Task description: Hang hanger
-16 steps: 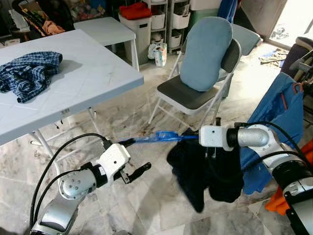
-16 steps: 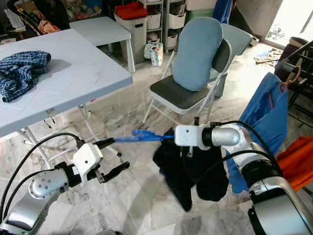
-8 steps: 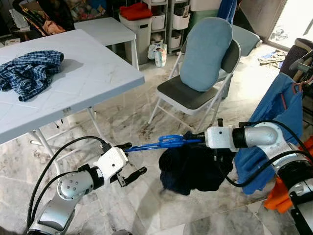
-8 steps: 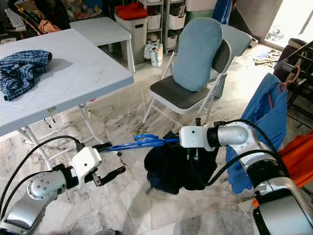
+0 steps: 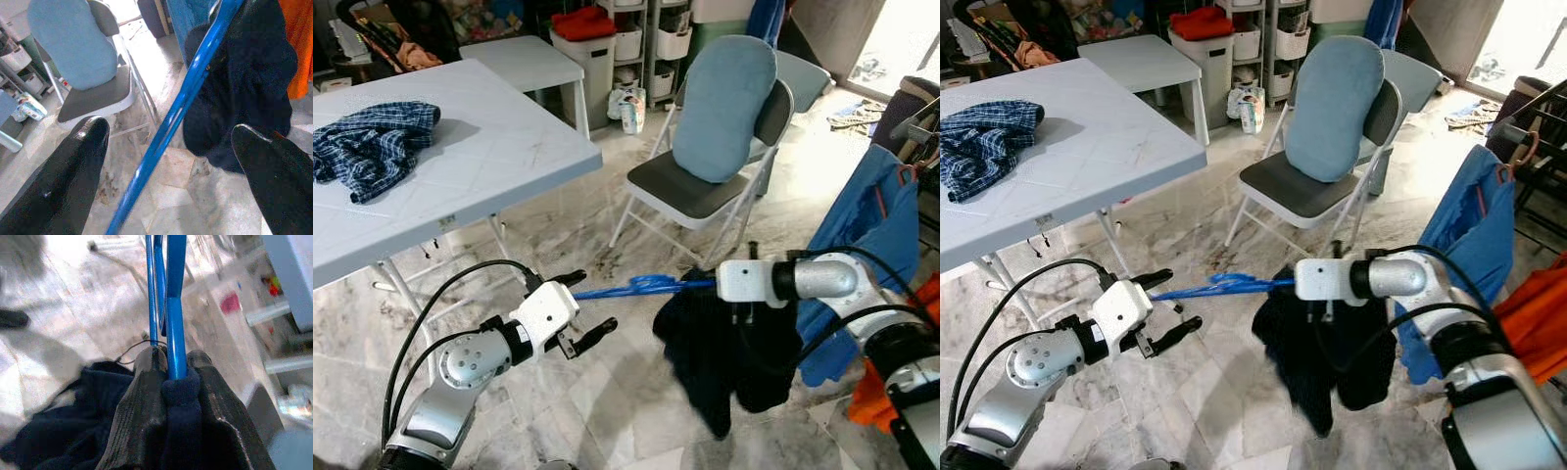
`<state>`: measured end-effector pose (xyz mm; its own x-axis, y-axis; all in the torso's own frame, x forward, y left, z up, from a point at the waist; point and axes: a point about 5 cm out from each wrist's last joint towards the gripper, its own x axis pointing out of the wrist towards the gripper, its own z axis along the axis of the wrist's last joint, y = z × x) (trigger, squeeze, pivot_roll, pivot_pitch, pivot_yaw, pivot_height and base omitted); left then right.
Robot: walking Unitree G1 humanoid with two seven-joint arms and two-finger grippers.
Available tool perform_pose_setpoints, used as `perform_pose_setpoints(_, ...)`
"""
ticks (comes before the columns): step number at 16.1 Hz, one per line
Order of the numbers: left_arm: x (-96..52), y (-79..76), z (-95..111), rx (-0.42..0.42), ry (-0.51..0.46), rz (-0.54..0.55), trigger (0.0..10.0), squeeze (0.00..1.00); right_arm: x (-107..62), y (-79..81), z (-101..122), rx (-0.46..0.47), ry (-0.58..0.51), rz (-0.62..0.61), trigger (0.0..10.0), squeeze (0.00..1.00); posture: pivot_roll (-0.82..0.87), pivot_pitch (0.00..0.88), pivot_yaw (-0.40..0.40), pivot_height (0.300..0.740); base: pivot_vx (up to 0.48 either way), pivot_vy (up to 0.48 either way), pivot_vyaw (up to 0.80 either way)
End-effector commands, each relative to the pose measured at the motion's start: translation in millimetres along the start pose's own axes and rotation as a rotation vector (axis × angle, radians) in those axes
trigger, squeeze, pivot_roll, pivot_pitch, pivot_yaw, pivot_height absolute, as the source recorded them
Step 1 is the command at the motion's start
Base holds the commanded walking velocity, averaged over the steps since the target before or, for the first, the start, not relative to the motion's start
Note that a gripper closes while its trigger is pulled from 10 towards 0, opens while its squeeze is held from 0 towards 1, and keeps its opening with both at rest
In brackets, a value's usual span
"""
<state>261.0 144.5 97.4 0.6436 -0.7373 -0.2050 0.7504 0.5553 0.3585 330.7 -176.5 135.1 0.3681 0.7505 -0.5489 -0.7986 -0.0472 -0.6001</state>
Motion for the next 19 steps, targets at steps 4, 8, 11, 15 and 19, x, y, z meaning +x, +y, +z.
perform_pose_setpoints(4,1.1,0.1,-7,0.011,0.031,-0.025,0.0,0.0,-20.8,-17.1,10,-0.033,-0.081,-0.028,10.0,0.0,-0.06,0.0,-0.028,0.74,0.0,0.0,0.0)
perform_pose_setpoints(8,2.8,4.1,-7,0.011,0.023,-0.016,0.0,0.0,-28.5,-11.2,6,-0.026,-0.069,0.049,10.0,0.0,-0.07,0.0,-0.025,0.74,0.0,0.0,0.0)
perform_pose_setpoints(11,3.4,3.7,-8,0.009,0.023,-0.024,0.0,0.0,-30.4,-9.4,7,-0.012,-0.087,0.069,10.0,0.0,-0.07,0.0,-0.022,0.74,0.0,0.0,0.0)
perform_pose_setpoints(15,5.9,1.9,-9,-0.004,0.019,-0.034,0.0,0.0,-32.4,-14.7,12,-0.018,-0.111,0.043,10.0,0.0,-0.07,0.0,-0.02,0.74,0.0,0.0,0.0)
perform_pose_setpoints(19,8.7,-1.7,-10,-0.011,0.022,-0.057,0.0,0.0,-33.4,-18.4,16,-0.023,-0.131,0.043,10.0,0.0,-0.07,0.0,-0.019,0.74,0.0,0.0,0.0)
